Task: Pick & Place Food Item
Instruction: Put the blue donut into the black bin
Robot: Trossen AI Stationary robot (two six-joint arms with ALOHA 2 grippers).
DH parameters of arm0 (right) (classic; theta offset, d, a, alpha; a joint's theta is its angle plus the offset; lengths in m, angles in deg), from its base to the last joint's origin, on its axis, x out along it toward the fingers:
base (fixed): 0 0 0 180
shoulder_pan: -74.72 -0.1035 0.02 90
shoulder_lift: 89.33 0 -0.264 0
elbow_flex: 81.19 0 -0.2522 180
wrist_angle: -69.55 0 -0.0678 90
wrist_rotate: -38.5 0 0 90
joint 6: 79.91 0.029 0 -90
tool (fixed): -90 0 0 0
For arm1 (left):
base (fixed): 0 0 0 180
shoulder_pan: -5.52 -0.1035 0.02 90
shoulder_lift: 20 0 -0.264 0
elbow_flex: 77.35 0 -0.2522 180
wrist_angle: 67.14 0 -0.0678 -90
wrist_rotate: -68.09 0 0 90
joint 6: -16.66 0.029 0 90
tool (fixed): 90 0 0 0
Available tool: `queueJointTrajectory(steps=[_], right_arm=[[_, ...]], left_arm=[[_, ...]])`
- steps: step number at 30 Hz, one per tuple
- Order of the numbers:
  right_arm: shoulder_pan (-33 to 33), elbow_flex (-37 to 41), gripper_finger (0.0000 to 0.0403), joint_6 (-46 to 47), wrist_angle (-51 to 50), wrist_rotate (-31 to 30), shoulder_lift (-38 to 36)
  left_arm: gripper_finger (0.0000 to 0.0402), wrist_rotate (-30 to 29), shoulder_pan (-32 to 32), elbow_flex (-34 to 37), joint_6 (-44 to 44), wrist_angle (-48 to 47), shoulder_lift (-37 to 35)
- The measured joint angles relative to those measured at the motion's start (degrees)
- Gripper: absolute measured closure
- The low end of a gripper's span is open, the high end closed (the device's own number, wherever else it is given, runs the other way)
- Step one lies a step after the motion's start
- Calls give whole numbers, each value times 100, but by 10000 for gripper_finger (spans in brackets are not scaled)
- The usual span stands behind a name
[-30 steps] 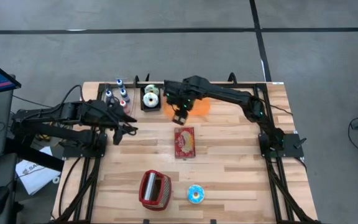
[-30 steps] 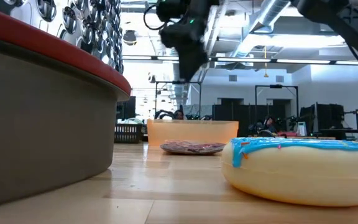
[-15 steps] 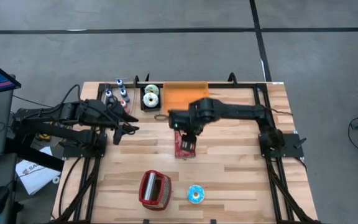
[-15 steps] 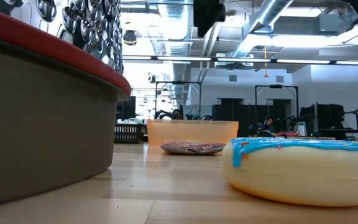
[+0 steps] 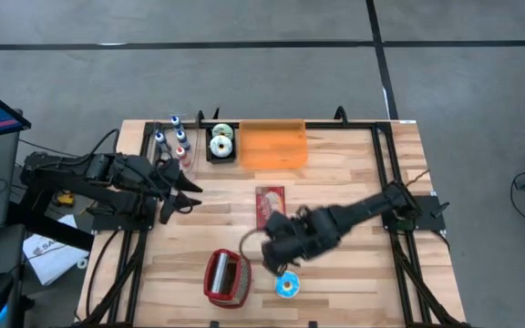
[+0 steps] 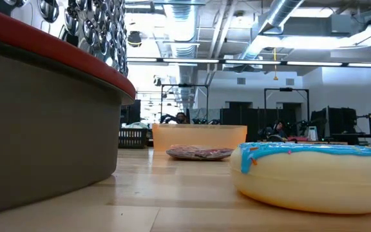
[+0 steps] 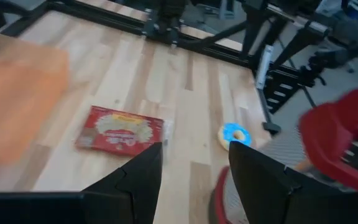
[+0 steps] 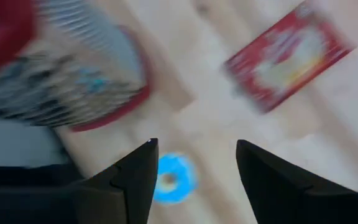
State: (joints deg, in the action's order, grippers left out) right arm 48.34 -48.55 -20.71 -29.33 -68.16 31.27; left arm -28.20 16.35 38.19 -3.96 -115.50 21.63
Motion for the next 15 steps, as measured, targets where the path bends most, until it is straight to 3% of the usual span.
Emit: queueJointTrajectory(steps=[4,10,15], right_arm=[[-546,0,191,1457,225,12,49],[-1213,17,195,3878,-516,-147,57],[-1432,852,199,4963,-346,-88,68]], left_arm=[[220,-72,362,0,62,118,1],[220,-245,653,0,398,165,0],[220,-275,656,0,789,149,-17]])
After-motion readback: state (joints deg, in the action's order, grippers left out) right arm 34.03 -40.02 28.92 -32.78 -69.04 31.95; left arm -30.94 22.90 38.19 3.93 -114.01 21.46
